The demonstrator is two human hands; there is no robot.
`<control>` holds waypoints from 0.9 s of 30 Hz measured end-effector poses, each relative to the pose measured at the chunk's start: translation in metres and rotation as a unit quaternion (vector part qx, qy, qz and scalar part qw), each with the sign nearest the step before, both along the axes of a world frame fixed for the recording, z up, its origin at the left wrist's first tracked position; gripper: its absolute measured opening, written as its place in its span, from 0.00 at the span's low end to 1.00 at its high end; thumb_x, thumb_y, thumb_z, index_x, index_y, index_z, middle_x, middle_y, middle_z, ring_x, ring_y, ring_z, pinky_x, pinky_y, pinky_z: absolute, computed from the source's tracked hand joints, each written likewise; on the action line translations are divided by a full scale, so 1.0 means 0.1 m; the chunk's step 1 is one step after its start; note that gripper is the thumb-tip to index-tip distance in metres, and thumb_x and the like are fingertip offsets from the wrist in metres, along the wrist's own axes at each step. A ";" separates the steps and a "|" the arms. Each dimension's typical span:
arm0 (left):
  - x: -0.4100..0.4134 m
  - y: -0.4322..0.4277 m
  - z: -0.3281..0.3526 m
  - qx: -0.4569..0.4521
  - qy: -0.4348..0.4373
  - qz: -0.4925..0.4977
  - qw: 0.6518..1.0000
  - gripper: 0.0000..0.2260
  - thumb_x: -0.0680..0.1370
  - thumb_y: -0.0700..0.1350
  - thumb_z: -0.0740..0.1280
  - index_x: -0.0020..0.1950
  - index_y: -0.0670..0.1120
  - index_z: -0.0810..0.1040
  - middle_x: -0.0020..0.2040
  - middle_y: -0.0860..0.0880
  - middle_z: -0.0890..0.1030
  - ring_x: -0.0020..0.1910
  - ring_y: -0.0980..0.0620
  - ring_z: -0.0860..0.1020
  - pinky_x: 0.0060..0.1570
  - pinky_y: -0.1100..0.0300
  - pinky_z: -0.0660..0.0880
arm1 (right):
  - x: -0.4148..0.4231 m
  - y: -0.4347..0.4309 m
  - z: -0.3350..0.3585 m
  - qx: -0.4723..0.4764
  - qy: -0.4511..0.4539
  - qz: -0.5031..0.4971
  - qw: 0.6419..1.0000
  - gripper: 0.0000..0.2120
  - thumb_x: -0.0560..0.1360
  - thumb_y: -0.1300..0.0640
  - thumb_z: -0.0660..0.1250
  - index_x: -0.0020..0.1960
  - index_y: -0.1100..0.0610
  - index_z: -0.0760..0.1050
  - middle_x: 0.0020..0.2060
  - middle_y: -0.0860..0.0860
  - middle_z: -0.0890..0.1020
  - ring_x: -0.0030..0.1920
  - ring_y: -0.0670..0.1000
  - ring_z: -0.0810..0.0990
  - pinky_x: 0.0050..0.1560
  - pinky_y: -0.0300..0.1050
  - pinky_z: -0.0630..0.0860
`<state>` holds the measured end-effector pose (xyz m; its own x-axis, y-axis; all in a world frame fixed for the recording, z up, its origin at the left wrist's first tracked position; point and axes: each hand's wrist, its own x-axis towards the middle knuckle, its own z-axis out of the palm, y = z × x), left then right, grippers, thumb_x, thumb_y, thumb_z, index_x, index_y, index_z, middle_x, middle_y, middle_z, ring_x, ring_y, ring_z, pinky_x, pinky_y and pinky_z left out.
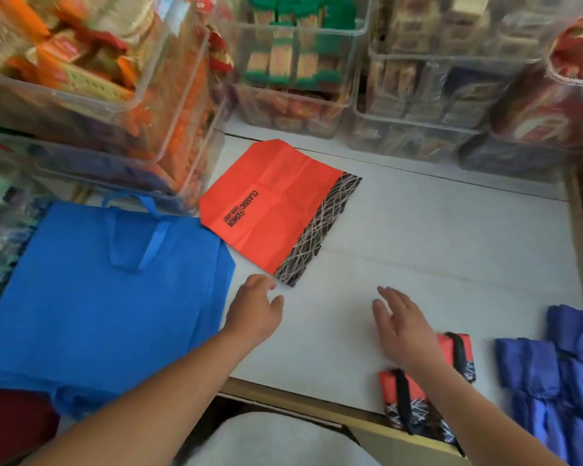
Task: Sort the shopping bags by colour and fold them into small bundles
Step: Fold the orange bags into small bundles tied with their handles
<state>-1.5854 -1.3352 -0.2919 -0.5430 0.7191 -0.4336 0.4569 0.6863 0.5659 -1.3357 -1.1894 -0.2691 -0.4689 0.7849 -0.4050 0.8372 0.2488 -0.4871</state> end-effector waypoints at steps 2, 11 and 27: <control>-0.23 0.13 -0.08 0.012 0.041 -0.057 0.997 0.19 0.80 0.51 0.69 0.68 0.44 0.77 0.74 0.47 0.70 0.73 0.45 0.69 0.64 0.54 0.71 | -0.31 -0.12 0.07 -0.074 0.045 -0.015 0.996 0.26 0.81 0.37 0.55 0.70 0.50 0.76 0.65 0.44 0.79 0.66 0.49 0.76 0.66 0.44 0.70; -0.44 0.57 -0.46 -0.070 0.198 -0.290 0.934 0.21 0.77 0.61 0.63 0.57 0.45 0.78 0.58 0.40 0.77 0.61 0.39 0.71 0.58 0.49 0.74 | -0.96 -0.14 0.10 -0.167 0.058 -0.095 0.980 0.16 0.85 0.43 0.57 0.59 0.50 0.80 0.50 0.41 0.83 0.51 0.40 0.79 0.46 0.24 0.68; 0.88 0.44 -0.05 -0.045 0.100 -0.290 0.951 0.09 0.83 0.47 0.57 0.53 0.44 0.75 0.51 0.43 0.81 0.49 0.38 0.80 0.39 0.51 0.68 | 0.57 -0.05 -0.30 -0.020 -0.199 -0.083 0.976 0.27 0.79 0.34 0.59 0.77 0.38 0.63 0.81 0.49 0.56 0.82 0.55 0.47 0.76 0.70 0.55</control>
